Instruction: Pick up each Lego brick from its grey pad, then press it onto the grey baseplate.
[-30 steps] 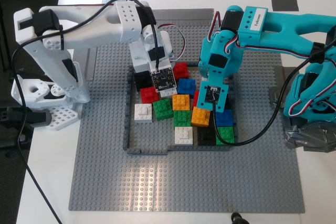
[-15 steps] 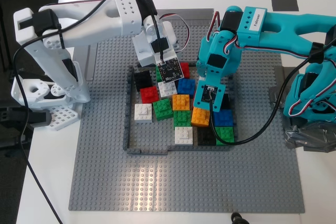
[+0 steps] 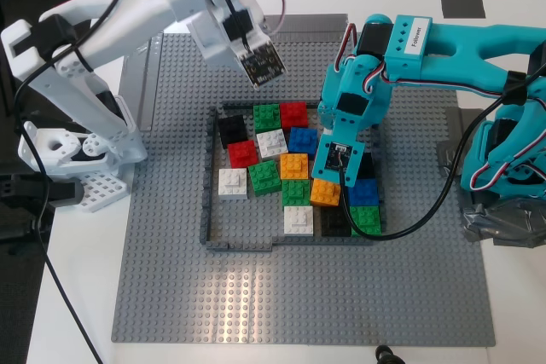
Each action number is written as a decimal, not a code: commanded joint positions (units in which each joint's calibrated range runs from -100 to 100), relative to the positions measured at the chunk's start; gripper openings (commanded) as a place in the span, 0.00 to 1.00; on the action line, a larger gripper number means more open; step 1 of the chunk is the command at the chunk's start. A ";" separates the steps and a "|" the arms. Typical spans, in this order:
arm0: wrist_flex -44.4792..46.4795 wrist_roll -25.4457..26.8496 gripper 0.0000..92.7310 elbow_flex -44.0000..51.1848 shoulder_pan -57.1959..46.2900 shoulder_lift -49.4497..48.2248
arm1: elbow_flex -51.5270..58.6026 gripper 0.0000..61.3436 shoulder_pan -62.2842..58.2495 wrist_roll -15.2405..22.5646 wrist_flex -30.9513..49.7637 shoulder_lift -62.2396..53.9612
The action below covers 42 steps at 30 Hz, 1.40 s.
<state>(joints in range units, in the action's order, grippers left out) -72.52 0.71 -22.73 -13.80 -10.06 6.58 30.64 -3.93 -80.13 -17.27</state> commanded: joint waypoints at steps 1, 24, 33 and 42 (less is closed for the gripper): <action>0.51 -0.29 0.00 0.29 1.36 -0.24 | -4.54 0.00 5.96 1.27 -2.05 -6.33; 3.60 -0.24 0.00 -3.86 0.78 -0.24 | 1.60 0.00 26.42 3.66 -5.14 -10.37; 5.07 -0.29 0.00 -3.77 0.78 -0.24 | -3.46 0.00 30.19 7.13 -6.77 -11.14; 6.86 -0.34 0.00 -3.86 -0.38 0.19 | -6.80 0.00 34.91 9.18 -4.09 -10.54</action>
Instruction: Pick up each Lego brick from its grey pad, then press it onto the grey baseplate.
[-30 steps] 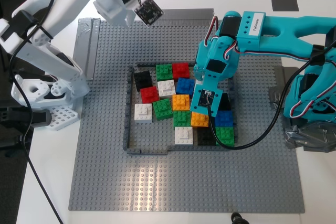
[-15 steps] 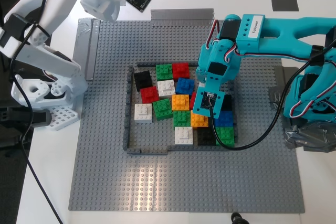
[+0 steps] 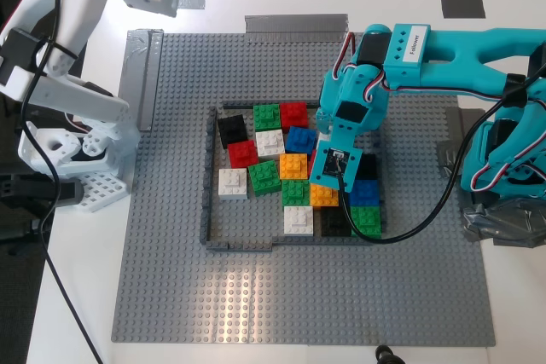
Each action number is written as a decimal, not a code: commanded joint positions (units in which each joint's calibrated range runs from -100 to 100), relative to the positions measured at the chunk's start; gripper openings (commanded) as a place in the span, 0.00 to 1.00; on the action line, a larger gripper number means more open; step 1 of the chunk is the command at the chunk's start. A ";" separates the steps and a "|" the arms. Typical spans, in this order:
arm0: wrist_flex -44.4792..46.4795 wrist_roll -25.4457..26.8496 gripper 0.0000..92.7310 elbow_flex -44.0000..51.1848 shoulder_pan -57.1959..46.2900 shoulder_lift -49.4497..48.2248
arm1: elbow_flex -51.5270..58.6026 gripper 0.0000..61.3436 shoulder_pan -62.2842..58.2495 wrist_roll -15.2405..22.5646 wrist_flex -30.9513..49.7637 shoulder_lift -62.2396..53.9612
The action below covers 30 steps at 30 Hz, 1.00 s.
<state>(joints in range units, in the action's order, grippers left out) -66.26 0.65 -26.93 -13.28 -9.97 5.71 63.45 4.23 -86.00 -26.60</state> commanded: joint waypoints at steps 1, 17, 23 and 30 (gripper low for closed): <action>0.60 -0.29 0.00 0.52 -1.19 0.62 | -6.02 0.00 2.60 0.93 2.03 -1.30; 2.55 -0.29 0.00 1.24 -3.00 3.45 | -5.30 0.00 8.91 -2.20 18.14 9.86; 2.96 -0.29 0.00 1.24 -2.50 3.45 | -14.33 0.00 12.82 -1.66 17.33 18.36; 4.02 -0.29 0.00 1.24 -2.50 3.37 | -17.13 0.00 16.67 -2.25 20.50 22.82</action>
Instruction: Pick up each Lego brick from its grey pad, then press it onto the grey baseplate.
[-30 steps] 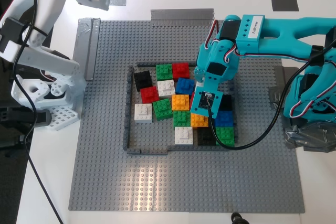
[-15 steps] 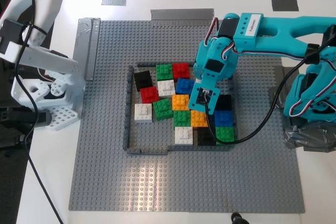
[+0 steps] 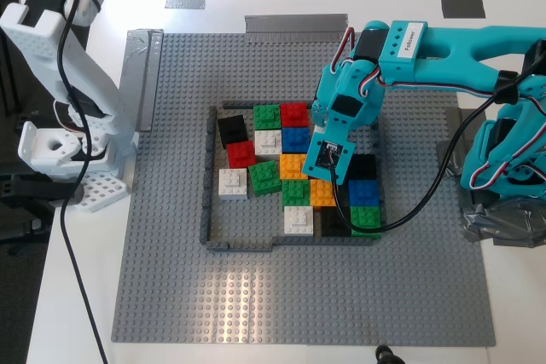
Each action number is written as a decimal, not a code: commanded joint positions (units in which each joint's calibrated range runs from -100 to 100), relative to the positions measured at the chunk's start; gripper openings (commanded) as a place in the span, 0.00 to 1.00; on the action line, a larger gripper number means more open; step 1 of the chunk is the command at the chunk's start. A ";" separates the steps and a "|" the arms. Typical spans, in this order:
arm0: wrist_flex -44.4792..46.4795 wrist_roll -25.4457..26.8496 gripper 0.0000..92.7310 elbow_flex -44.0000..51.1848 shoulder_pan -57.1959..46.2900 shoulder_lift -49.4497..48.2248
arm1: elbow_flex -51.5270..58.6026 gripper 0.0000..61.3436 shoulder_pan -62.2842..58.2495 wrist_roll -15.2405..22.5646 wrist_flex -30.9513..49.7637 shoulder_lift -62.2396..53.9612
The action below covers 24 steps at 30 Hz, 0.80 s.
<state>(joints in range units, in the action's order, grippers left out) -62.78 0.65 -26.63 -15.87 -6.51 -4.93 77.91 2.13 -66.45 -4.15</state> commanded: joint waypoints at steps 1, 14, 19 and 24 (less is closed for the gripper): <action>0.54 -0.29 0.00 0.95 0.09 -0.10 | -6.85 0.00 2.79 -0.25 1.20 1.05; -0.36 0.01 0.03 0.13 -0.12 -0.10 | -14.35 0.00 5.99 -0.78 -1.41 5.86; -0.36 0.05 0.13 0.58 -0.05 -0.10 | -14.26 0.00 6.86 -0.88 -2.71 6.38; -0.36 0.10 0.14 0.86 -0.05 -0.19 | -13.35 0.00 6.93 -0.98 -2.87 5.60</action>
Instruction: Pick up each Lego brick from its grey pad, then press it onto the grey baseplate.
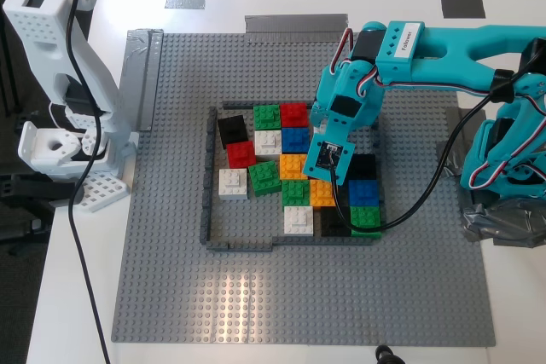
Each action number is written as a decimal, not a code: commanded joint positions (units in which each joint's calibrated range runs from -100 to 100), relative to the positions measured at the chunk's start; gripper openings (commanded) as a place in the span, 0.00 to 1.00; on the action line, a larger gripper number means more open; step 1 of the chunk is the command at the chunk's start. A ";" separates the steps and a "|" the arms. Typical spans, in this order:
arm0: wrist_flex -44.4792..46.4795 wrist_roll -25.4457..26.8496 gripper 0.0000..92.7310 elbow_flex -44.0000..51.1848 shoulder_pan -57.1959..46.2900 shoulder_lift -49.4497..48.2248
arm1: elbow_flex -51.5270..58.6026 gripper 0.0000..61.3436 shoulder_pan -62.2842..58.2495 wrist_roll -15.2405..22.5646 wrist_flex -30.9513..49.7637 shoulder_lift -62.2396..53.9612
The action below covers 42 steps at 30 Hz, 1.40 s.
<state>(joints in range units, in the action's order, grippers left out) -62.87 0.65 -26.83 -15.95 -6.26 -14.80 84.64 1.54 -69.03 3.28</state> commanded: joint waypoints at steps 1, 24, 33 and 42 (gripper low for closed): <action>-0.27 0.15 0.14 1.05 0.02 -0.44 | -3.49 0.00 0.20 -0.44 -0.54 -1.82; -10.44 -0.14 0.13 10.26 -1.14 -5.85 | 5.45 0.00 -1.61 -0.49 -0.38 -7.32; -13.37 -2.68 0.00 20.28 -19.71 -15.29 | 6.08 0.00 -1.90 -0.20 -0.87 -8.17; -13.37 -2.92 0.00 17.39 -46.33 -17.95 | 3.92 0.00 -1.76 -0.15 -1.44 -6.03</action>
<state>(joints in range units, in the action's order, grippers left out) -76.70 -2.43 -9.07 -51.76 -22.15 -7.64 83.00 1.20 -69.83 0.43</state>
